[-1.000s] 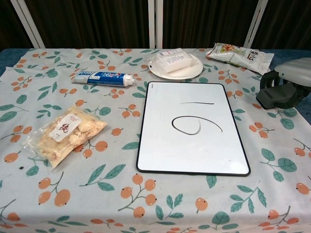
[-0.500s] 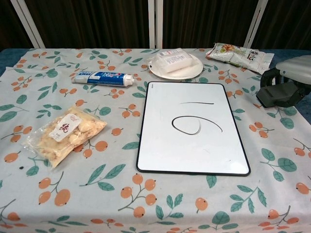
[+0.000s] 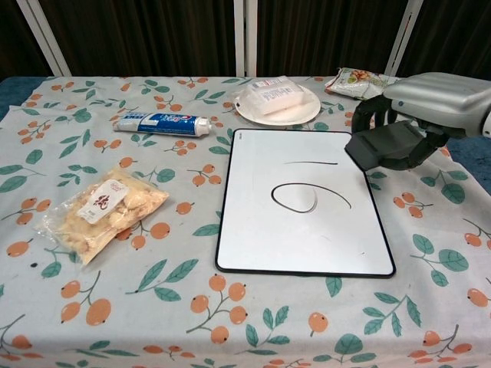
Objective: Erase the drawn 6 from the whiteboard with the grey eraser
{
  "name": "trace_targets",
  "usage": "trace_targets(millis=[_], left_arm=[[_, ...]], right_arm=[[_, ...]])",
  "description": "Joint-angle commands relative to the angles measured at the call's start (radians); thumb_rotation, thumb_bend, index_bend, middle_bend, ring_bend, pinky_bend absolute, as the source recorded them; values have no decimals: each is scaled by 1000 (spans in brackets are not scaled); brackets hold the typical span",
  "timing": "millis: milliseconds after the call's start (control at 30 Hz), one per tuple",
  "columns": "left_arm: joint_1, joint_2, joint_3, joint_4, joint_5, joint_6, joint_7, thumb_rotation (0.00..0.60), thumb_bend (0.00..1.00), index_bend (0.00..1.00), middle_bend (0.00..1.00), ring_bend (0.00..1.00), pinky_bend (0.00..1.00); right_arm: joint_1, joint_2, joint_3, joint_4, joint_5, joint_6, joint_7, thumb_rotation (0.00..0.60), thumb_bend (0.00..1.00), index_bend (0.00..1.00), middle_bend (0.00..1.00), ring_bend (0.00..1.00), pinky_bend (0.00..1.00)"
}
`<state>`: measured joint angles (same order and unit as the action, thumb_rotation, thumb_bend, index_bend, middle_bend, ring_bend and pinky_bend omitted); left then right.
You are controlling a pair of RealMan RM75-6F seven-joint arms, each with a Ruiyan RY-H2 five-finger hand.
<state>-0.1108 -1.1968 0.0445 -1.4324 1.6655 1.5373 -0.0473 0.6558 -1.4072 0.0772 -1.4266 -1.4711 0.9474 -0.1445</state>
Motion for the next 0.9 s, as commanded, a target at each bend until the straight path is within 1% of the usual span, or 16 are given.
trace_targets(millis=[33, 167, 267, 467, 767, 900], left_arm=[[7, 3, 1, 9, -5, 7, -12, 425, 79, 102, 95, 71, 162], [15, 6, 1, 25, -10, 15, -32, 425, 78, 102, 95, 71, 162], [18, 4, 1, 38, -11, 20, -47, 422, 78, 102, 96, 71, 162], [16, -6, 0, 57, -10, 17, -66, 421, 78, 102, 95, 71, 162], [19, 1, -1, 53, -8, 24, -65, 425, 79, 102, 95, 71, 162], [21, 1, 0, 54, -6, 26, -67, 422, 79, 102, 95, 71, 162]], right_arm=[[19, -13, -31, -80, -21, -27, -92, 600, 295, 637, 576, 487, 562], [16, -32, -59, -100, -7, -54, -141, 600, 295, 642, 579, 492, 569], [15, -32, -67, -114, 14, -71, -164, 600, 295, 642, 579, 492, 569], [14, -39, -81, -130, 10, -71, -190, 600, 296, 647, 584, 496, 573], [42, -102, -55, -80, 58, -105, -235, 600, 296, 649, 586, 496, 574], [69, -147, -24, -45, 91, -127, -245, 600, 297, 650, 588, 496, 574]])
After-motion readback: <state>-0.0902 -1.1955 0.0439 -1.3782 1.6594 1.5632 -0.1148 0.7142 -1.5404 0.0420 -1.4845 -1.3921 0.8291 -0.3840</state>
